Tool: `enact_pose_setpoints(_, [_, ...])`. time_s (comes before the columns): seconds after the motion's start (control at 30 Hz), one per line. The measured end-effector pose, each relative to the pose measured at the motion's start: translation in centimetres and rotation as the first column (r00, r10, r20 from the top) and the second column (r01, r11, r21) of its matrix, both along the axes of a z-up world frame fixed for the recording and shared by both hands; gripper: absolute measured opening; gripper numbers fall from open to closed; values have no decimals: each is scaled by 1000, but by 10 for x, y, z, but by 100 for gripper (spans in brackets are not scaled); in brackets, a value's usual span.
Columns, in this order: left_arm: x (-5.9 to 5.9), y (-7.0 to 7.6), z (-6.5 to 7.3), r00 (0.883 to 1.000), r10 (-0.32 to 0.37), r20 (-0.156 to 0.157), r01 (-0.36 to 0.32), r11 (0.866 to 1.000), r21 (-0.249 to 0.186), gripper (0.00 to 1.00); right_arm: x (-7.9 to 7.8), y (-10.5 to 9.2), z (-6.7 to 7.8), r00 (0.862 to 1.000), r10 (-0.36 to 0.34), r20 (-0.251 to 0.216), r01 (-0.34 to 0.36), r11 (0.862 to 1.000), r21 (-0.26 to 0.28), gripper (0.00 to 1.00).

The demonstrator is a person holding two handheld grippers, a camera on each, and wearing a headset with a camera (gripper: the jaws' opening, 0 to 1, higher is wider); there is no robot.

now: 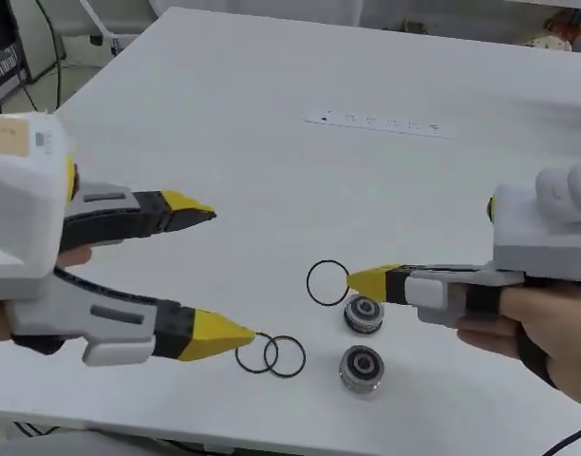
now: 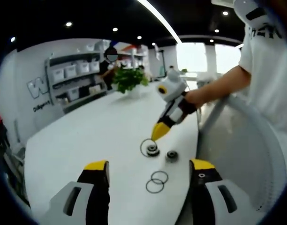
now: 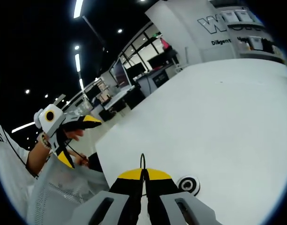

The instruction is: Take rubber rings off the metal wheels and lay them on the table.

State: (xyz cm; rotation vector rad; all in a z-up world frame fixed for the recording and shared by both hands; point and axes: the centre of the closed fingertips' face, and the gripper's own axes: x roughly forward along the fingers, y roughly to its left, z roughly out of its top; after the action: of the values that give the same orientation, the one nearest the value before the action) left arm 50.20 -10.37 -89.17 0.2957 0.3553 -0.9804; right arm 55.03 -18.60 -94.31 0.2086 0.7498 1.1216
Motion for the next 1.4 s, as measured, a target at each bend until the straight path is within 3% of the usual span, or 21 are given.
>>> enact_pose_setpoints(0.3, [-11,17,-22,998,39,-59,-39,999,-5,69,-13,9,-21,998,64,-28,-66,993,-98,0])
enact_pose_setpoints(0.47, [-12,21,-30,997,36,-66,-36,999,3,68,-19,8,-38,993,88,-82,-101,980,-169,0])
enact_pose_setpoints(0.53, [-12,23,-32,997,37,-68,-37,999,3,68,-21,10,-42,991,99,-93,-114,978,-174,0])
enact_pose_setpoints(0.63, [-10,26,-34,997,36,-67,-35,999,4,68,-20,7,-54,989,113,-91,-132,964,-232,0])
enact_pose_setpoints(0.83, [-5,33,-38,996,50,-71,-50,999,1,66,-10,0,-71,991,82,-109,-111,948,-299,0])
enact_pose_setpoints(0.93, [-3,36,-40,995,65,-80,-65,998,0,66,-7,-4,-75,992,67,-105,-97,946,-310,0])
enact_pose_setpoints(1.1, [-2,36,-47,992,75,-98,-75,997,4,64,-4,-4,-76,994,50,-94,-75,956,-283,0])
enact_pose_setpoints(1.23, [-3,31,-52,991,75,-112,-76,997,-3,63,-6,-4,-81,994,75,-74,-94,950,-297,3])
enact_pose_setpoints(1.4, [-5,27,-57,990,62,-127,-62,998,3,62,-5,-6,-78,995,86,-51,-98,947,-306,6])
